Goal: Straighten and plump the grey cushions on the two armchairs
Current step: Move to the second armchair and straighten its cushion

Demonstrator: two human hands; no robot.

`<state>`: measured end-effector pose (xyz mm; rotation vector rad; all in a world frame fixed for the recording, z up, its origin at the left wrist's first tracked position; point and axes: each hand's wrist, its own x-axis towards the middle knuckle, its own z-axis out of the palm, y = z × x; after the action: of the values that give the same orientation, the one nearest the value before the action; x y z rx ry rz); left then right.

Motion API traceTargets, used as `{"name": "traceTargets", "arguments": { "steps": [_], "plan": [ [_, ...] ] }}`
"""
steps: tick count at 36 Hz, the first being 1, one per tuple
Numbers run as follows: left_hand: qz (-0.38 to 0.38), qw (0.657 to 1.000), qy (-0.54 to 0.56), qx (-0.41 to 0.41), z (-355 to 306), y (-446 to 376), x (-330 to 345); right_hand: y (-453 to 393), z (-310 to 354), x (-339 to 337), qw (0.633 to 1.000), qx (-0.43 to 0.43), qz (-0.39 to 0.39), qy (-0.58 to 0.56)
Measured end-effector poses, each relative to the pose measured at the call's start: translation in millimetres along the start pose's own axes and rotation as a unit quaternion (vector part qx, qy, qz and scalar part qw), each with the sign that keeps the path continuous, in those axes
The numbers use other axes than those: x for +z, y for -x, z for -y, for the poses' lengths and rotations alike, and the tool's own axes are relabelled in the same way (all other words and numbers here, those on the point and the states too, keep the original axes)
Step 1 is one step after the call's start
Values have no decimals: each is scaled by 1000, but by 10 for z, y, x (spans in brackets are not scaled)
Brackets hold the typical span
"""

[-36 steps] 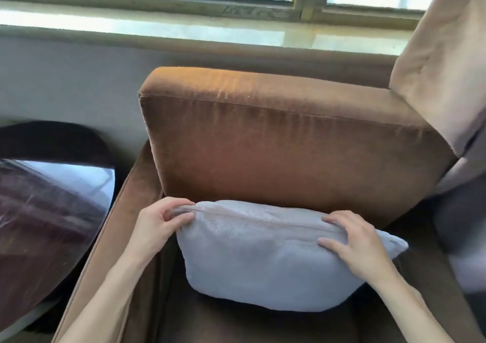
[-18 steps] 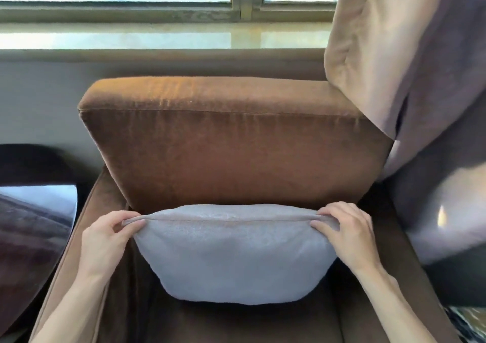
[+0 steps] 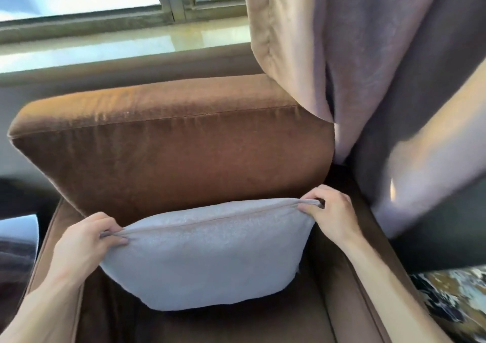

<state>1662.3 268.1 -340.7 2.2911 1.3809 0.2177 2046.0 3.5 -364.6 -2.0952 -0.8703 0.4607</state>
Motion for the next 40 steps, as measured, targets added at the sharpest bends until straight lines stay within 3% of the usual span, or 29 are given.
{"name": "traceTargets", "arguments": {
  "steps": [5,10,15,19,22,25,31,35,40],
  "plan": [
    [78,995,-56,-20,-283,-38,29,143,-244,30,989,62,38,-125],
    [114,988,-2,100,-961,-69,125,346,-682,176,941,202,-32,-270],
    [151,965,112,181,-1964,-87,686,507,-1160,578,939,287,63,-176],
    [215,950,59,220,-2558,-99,1217,483,-1430,878,941,289,149,-92],
    [264,937,-21,229,-2804,-69,1570,473,-1602,1032,932,252,261,-1],
    [205,937,-122,256,-2859,-23,1790,486,-1729,1198,900,256,351,41],
    [59,955,-46,288,-2700,-55,1851,589,-1797,1458,933,261,243,44],
    [37,963,3,268,-2688,-74,1819,697,-1878,1563,932,273,221,90],
    [53,963,7,263,-2711,-55,1827,776,-1870,1563,937,284,195,60]
  ]
}}
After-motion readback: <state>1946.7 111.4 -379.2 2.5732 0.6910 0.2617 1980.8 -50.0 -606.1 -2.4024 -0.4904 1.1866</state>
